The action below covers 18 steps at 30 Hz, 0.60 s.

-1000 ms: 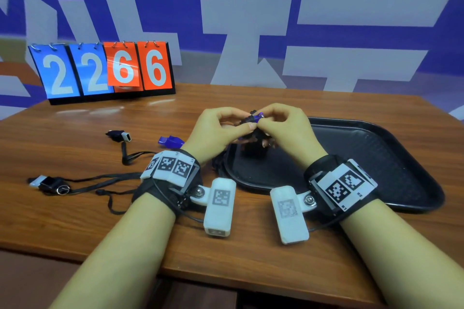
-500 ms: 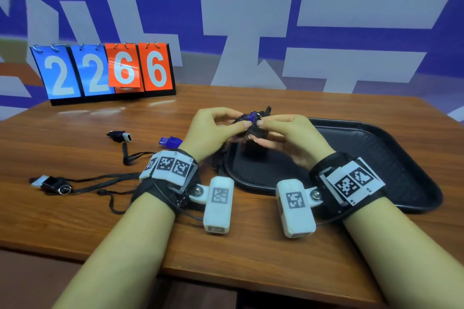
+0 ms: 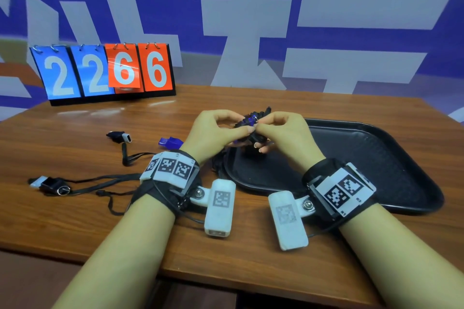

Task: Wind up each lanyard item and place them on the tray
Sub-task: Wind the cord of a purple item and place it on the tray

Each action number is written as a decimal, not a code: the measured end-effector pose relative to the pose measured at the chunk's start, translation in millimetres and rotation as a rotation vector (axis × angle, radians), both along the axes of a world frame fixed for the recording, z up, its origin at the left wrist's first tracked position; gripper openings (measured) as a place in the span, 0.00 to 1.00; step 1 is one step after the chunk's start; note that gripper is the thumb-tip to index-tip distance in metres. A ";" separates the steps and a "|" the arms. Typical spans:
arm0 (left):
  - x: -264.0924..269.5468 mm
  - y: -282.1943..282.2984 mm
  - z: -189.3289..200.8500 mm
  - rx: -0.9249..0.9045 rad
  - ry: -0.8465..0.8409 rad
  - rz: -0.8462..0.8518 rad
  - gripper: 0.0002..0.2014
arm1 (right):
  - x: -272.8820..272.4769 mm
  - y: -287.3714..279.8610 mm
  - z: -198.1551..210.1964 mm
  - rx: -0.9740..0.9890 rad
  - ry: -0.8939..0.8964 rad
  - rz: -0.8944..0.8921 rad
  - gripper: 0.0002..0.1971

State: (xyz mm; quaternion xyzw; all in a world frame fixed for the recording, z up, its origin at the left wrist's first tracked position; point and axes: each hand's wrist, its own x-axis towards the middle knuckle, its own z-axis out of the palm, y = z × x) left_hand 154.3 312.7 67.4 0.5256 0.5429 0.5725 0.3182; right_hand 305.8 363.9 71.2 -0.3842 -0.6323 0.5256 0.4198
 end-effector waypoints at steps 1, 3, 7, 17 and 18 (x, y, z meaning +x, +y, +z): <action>-0.7 0.5 -0.8 0.000 0.015 0.010 0.07 | 0.1 -0.6 -0.1 0.004 -0.006 0.003 0.02; -2.1 1.5 -2.4 0.004 0.048 0.031 0.06 | 0.1 -1.9 0.3 0.004 0.008 0.011 0.01; -3.7 1.7 -2.5 0.013 0.097 0.067 0.06 | 0.4 -3.9 1.0 0.016 0.031 0.073 0.06; -8.0 5.8 -5.8 0.047 0.184 0.198 0.06 | -7.8 -3.6 -1.3 0.092 -0.097 0.130 0.13; -8.0 5.8 -5.5 0.050 0.163 0.190 0.07 | -8.2 -3.9 -2.6 0.076 -0.052 0.117 0.12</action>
